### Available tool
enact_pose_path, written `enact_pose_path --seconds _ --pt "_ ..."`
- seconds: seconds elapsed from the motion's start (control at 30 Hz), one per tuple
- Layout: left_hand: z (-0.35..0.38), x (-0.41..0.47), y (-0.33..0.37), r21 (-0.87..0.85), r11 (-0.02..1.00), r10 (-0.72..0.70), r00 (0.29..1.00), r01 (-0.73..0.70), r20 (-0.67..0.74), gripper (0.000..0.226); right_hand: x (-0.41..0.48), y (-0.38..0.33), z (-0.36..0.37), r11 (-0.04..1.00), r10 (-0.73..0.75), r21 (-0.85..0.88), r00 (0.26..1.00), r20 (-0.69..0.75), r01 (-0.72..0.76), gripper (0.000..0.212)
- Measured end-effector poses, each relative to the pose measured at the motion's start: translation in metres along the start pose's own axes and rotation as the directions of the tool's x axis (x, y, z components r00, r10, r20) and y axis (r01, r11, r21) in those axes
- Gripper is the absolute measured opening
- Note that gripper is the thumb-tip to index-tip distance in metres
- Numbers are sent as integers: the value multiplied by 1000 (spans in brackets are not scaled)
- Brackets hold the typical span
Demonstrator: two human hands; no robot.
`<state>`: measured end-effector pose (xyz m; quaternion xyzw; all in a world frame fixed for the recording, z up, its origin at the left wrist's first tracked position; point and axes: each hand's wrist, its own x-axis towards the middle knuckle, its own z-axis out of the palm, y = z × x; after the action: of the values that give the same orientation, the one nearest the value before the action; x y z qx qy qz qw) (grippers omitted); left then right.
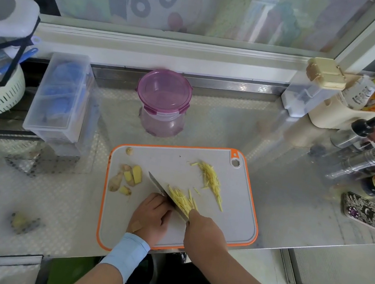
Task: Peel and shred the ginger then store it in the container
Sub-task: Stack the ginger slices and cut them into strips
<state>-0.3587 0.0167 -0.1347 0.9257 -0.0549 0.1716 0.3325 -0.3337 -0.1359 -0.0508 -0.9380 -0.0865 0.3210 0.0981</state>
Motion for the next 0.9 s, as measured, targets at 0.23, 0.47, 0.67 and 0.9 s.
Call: enact_pose_path --seconds 0.23,0.47,0.67,0.9 --pt "-2 0 2 14 1000 -19 1000 18 8 17 11 -9 -2 1000 -19 5 1000 11 19 11" --pt "0 -2 2 20 999 -46 999 47 -12 16 -1 4 1 999 -39 -29 999 -6 39 10" --pt "-1 -1 4 26 998 -57 998 57 12 17 -4 6 3 998 -16 -57 1000 6 16 8" --pt "-1 -1 2 50 998 -33 999 32 24 18 8 -9 -3 1000 -11 8 1000 2 11 5"
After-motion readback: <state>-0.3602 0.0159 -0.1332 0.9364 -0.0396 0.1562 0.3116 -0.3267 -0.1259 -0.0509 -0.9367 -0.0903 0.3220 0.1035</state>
